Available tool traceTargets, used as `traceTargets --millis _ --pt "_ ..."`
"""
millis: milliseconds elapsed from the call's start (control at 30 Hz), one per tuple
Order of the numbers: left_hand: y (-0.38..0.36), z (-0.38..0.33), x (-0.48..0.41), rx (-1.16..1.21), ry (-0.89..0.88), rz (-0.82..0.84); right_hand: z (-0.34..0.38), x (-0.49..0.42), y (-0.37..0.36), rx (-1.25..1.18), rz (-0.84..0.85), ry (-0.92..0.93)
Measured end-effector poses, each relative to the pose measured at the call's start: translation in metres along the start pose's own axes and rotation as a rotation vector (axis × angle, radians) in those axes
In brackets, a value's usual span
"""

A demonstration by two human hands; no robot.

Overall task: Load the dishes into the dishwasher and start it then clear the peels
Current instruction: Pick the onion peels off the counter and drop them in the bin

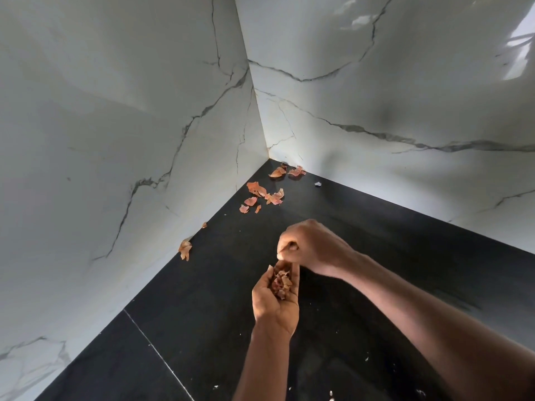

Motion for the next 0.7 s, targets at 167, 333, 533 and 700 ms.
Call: traceTargets --millis 167,333,533,700 --pt "-0.002 -0.011 -0.01 0.012 0.006 0.039 -0.059 -0.078 0.037 0.17 -0.295 -0.124" --pt "-0.004 -0.019 -0.01 -0.021 0.02 0.027 -0.082 -0.147 0.059 0.371 -0.192 -0.227" --pt "0.001 -0.027 -0.014 -0.012 -0.02 0.008 -0.094 -0.204 0.06 0.421 -0.061 -0.29" --pt "0.005 -0.026 -0.021 -0.023 0.005 -0.025 -0.112 -0.218 0.055 0.46 -0.04 -0.321"
Point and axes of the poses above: each hand's wrist, its own x-axis away from the middle knuckle, its own y-axis out of the back of the hand, z = x × y, the point moved 2 cm from there along -x, towards the middle knuckle, and after that the axes turned 14 degrees about z, right-handed, at the moved point
